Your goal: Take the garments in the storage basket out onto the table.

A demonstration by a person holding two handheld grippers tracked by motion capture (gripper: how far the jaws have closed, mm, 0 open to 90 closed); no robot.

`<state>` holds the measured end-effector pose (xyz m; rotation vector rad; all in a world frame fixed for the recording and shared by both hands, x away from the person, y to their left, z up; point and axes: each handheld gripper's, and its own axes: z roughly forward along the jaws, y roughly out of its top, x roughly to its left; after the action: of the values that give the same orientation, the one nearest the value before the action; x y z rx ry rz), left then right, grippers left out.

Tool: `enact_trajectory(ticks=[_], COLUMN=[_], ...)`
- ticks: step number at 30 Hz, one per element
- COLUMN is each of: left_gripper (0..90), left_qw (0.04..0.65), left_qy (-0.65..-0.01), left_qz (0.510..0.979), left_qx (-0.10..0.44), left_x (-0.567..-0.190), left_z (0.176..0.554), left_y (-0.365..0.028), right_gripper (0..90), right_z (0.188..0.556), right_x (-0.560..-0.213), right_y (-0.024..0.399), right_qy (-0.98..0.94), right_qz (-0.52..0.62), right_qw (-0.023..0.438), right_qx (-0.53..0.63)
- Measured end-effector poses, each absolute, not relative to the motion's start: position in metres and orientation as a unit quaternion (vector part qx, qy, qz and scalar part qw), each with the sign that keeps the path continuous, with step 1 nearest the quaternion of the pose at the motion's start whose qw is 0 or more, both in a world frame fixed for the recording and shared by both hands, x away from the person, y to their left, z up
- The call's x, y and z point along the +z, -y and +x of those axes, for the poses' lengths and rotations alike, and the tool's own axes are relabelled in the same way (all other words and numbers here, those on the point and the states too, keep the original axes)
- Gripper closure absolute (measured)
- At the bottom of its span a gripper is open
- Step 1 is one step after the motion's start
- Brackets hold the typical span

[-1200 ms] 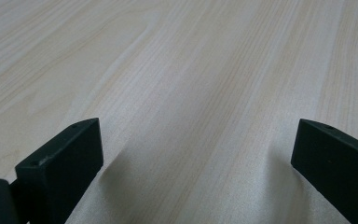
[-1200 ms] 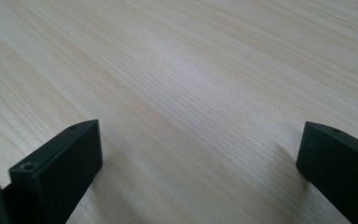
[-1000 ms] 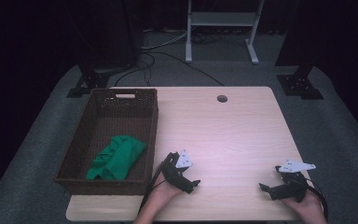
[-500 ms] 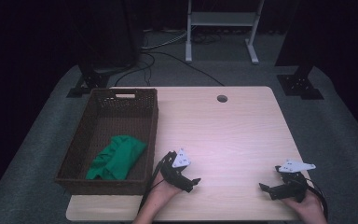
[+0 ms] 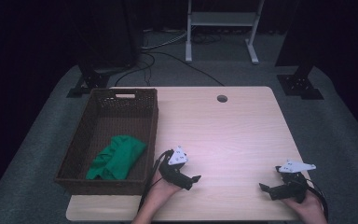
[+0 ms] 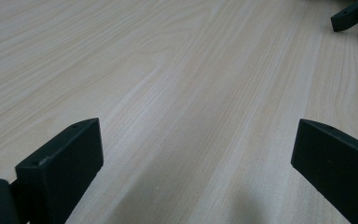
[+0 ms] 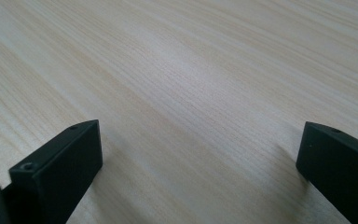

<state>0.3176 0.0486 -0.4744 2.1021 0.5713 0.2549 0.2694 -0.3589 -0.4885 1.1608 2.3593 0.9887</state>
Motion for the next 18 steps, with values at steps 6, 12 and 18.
enact_trajectory(ticks=[6,12,18], left_gripper=[1.3,1.2,1.3], left_qw=[0.457,0.459,0.461], left_qy=[-0.231,-0.232,-0.232], left_qz=[0.853,0.851,0.85], left_qx=[0.105,0.105,0.107], left_x=[-0.4733,-0.4717,-0.4697], left_z=[0.318,0.3173,0.3166], left_y=[-0.0489,-0.0491,-0.0492], right_gripper=[0.0,0.0,0.0], right_z=[0.2694,0.2694,0.2694], right_x=[-0.4884,-0.4885,-0.4884], right_y=[0.3589,0.3589,0.3588], right_qy=[-0.828,-0.828,-0.828], right_qz=[0.408,0.408,0.408], right_qw=[0.166,0.165,0.165], right_qx=[0.347,0.347,0.347])
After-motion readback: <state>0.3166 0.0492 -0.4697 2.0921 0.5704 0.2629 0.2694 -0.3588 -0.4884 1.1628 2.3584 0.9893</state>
